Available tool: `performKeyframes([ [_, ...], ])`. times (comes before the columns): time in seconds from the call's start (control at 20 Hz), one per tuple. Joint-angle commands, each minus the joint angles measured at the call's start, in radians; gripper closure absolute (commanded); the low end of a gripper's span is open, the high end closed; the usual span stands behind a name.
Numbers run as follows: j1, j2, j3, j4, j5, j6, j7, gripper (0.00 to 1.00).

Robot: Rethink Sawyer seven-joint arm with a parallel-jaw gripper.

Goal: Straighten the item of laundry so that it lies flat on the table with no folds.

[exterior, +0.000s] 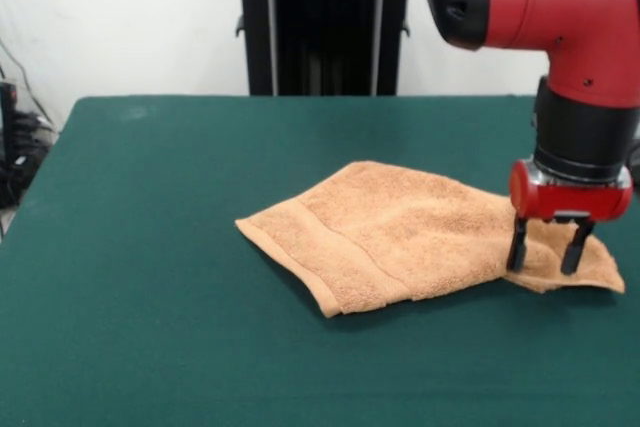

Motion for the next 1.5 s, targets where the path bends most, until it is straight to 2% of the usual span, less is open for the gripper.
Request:
performKeyframes([
  [0.05,0.048,0.147,0.006,-0.005,0.058,-0.059,0.275,0.00],
  [0.65,0.072,0.231,-0.024,-0.068,0.104,-0.112,0.265,0.00],
  [1.0,0.083,0.225,-0.051,-0.054,0.101,-0.138,0.252,0.00],
  [1.5,0.099,0.232,-0.096,-0.069,0.149,-0.024,0.270,0.00],
])
